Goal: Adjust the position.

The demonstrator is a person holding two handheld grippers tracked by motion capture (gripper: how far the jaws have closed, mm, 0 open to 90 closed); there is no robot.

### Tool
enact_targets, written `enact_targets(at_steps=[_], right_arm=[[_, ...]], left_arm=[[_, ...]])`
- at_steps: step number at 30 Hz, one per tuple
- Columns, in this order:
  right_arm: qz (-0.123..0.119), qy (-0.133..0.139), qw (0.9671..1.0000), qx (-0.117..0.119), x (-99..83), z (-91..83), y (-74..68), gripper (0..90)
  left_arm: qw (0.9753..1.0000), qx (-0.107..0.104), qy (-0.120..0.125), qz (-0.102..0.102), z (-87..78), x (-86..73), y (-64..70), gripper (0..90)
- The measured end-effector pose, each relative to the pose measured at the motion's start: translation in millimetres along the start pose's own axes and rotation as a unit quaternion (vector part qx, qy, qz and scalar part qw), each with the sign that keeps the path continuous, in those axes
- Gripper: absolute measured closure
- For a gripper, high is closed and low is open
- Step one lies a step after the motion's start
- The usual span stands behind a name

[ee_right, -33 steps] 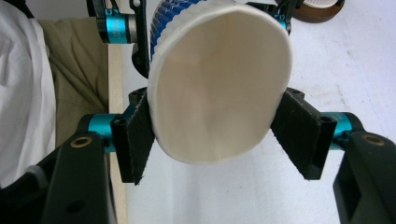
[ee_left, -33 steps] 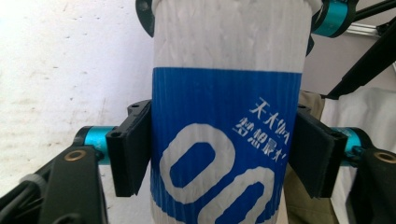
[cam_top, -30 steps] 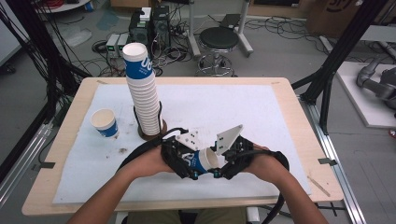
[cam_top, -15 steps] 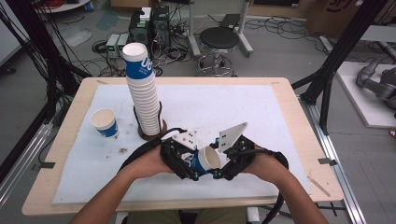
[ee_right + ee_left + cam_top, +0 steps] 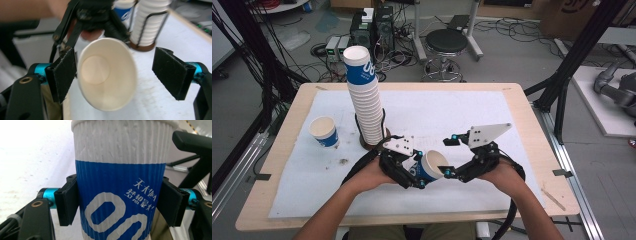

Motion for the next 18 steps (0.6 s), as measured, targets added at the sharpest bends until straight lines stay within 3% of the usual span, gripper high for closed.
enact_targets(at_steps=[4,7,9,15,18], right_arm=[[0.028,0.027,0.9984,-0.04,-5.3,-15.0,12.3,20.2],[0.045,0.031,0.9953,-0.08,-15.7,-24.9,23.6,20.2],[0.059,0.032,0.9942,-0.084,-24.6,-29.5,26.3,20.3],[0.089,0.039,0.9853,-0.14,-52.2,-43.1,42.9,20.3],[0.101,0.023,0.9797,-0.172,-67.8,-47.4,50.7,20.3]], left_arm=[[0.9994,0.009,0.034,0.002,-1.3,-1.6,-2.4,26.8],[0.9977,0.017,0.065,-0.003,-3.6,-1.4,-5.1,26.8],[0.9964,0.018,0.083,-0.007,-5.0,-1.9,-6.8,26.5],[0.9927,0.032,0.116,-0.012,-6.9,-5.8,-11.6,26.4],[0.9902,0.04,0.134,-0.01,-8.3,-6.4,-14.0,26.4]])
Point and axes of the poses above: each handheld gripper's, and its own axes: z roughly forward along the jaws, x roughly out of its top, y roughly to its right, the point moved 7 cm from there along z, roughly forward along the jaws
